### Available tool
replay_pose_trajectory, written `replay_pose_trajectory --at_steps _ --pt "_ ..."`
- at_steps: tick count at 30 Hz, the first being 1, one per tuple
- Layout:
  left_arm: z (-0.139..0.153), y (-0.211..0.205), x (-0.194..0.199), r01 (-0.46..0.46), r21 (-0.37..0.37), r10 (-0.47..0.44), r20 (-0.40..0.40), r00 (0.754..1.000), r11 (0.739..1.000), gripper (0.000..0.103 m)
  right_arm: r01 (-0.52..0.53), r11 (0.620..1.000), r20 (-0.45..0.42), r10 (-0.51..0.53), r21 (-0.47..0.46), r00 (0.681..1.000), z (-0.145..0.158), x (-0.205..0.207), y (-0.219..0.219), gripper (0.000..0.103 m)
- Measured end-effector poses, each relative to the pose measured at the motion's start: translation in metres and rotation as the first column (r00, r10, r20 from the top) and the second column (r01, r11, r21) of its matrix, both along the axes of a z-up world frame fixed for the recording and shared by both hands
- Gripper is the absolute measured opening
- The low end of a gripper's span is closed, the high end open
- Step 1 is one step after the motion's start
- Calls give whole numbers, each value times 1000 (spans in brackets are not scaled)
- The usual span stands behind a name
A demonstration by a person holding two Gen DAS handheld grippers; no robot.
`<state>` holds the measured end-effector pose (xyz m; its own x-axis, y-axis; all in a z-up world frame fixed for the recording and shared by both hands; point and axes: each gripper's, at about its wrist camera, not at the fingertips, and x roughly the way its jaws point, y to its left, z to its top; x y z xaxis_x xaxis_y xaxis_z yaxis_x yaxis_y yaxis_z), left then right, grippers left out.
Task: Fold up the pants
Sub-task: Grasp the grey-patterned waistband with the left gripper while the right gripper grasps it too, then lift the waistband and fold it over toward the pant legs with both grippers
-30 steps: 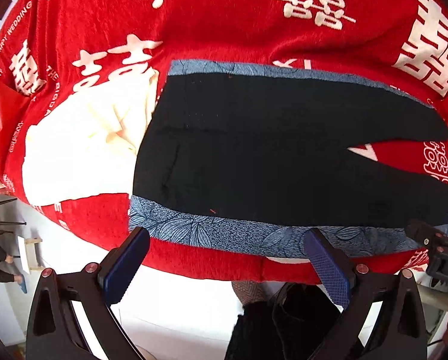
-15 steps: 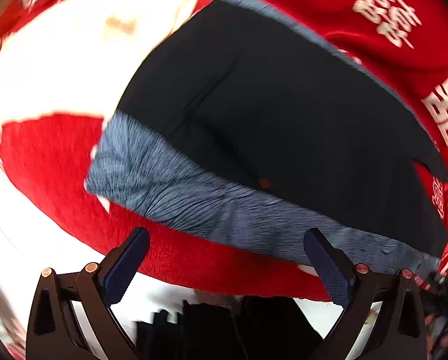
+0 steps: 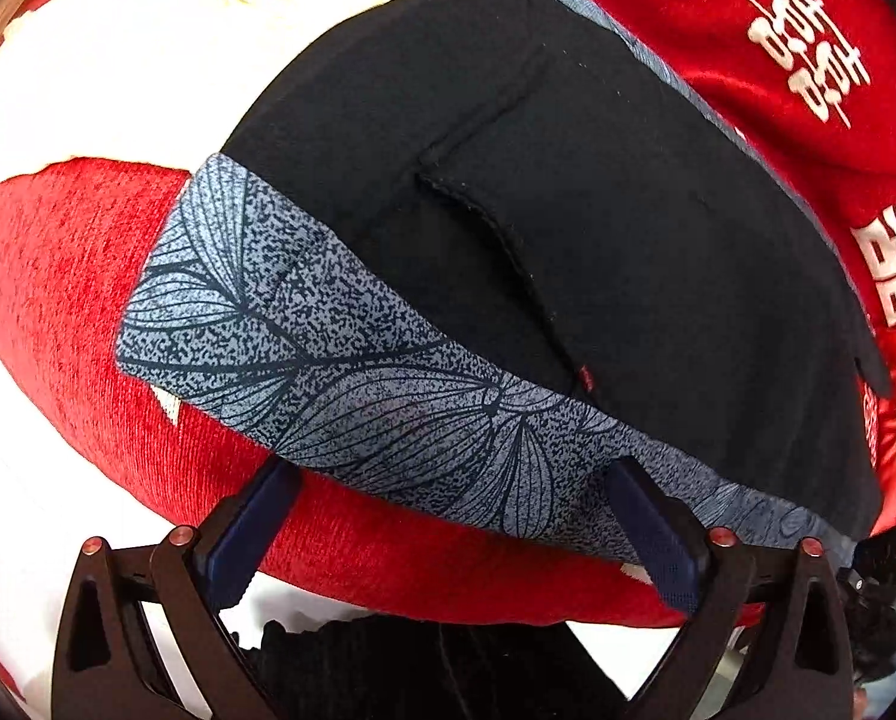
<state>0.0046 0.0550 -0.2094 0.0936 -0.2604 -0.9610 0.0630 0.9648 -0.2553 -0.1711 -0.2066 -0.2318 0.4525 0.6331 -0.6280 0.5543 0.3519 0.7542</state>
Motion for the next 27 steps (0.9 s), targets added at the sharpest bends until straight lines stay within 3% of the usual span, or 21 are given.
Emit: replay_pose_trajectory --at_steps 3,5,6,8,11,17,21,24,27 --pt "7 -7 3 -12 4 12 18 1000 1000 82 64 996 22 -66 58 998 -2 1 -4 60" --pt "12 -10 6 -7 14 7 26 1000 1000 63 78 996 1 -78 47 997 -4 6 -5 43" --pt "13 -11 7 -6 19 5 32 999 1000 56 98 994 -39 -96 52 995 -9 8 -6 18" --pt "22 -8 15 -2 -7 2 25 1000 1000 21 132 989 -92 -126 59 988 -12 7 -10 11" --pt "38 4 30 -42 -71 42 3 999 997 18 50 998 -54 -52 -28 997 25 20 -8 11" --pt "100 -21 57 -6 -54 12 113 994 999 18 -86 989 52 93 -119 994 93 78 -43 11" --pt "125 -45 112 -30 -81 45 183 982 996 18 -184 962 100 207 -200 973 120 139 -77 11" --pt "122 -75 170 -31 -69 46 238 970 997 18 -239 939 103 271 -246 957 126 193 -96 11" --pt "105 -103 220 -33 -34 40 260 965 999 19 -302 910 52 330 -285 943 102 255 -117 11"
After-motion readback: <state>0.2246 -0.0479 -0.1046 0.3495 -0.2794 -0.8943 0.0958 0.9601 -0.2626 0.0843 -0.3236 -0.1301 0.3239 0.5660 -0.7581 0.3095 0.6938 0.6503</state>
